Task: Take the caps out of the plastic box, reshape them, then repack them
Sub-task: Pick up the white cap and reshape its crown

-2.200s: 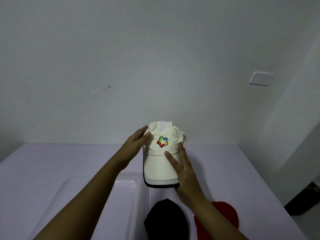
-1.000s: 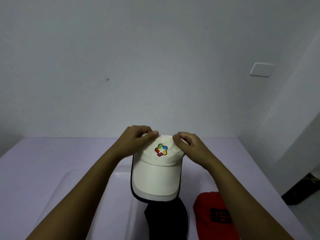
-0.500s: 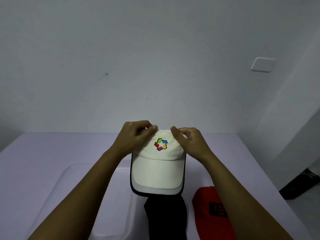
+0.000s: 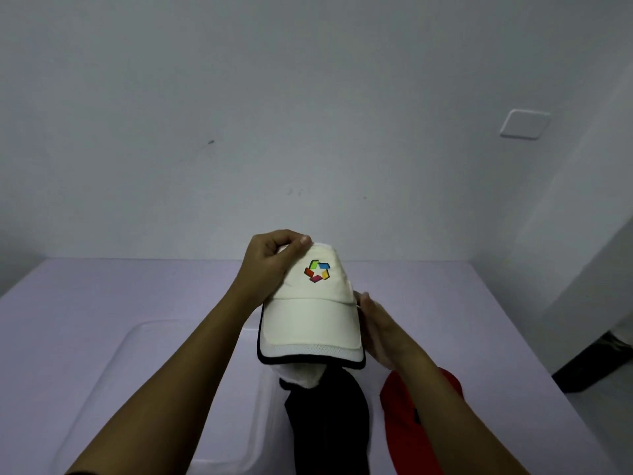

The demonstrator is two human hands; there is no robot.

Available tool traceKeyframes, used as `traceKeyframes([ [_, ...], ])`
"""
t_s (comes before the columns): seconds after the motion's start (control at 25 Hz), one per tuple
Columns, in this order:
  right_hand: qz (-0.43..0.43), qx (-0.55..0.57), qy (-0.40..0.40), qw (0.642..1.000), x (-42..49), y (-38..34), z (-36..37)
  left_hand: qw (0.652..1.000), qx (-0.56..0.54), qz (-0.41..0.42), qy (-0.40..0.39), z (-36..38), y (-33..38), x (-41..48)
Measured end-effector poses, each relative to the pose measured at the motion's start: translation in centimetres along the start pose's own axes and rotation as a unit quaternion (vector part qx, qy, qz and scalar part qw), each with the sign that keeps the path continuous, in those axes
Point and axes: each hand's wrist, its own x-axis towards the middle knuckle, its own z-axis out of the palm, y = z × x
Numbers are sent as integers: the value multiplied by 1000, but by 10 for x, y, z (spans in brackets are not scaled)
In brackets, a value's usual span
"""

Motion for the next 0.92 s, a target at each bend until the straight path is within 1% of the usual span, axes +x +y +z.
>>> traceKeyframes([
  [0.04,9,56,-6,998,-5,4,4,1000,-6,-2,22,2,-3,0],
  [0.12,29,182,-31,982,-13,12,11,998,-4,3,61,4,-11,0],
  [0.2,34,258,-54,964,-19,17,18,997,23,19,77,7,-17,0],
  [0.32,27,299,-78,951,-18,18,26,994,58,49,75,11,-23,-2],
  [0.44,9,339,-36,940,-11,17,26,994,68,56,65,15,-24,-5],
  [0.52,-17,343,-2,939,-9,16,24,994,74,32,70,15,-22,-8],
  [0.56,-33,342,12,939,-7,15,22,993,86,3,76,14,-25,-11],
  [0.6,-50,341,25,938,-6,13,20,992,82,-51,81,12,-27,-15],
  [0.64,-69,343,35,936,-6,12,18,986,43,-143,79,11,-29,-21],
  [0.68,-85,345,43,934,-5,10,16,965,-22,-253,61,11,-31,-28],
  [0.72,-98,344,49,932,-3,8,14,934,-97,-342,18,14,-32,-37],
  [0.76,-106,339,53,933,-2,5,14,904,-184,-383,-39,19,-34,-47],
  [0.8,-110,327,54,937,1,3,14,877,-280,-384,-74,24,-36,-54],
  [0.84,-111,313,49,942,2,1,15,855,-363,-363,-76,26,-38,-59],
  [0.92,-101,280,31,954,4,-4,19,822,-479,-303,-56,29,-40,-58],
])
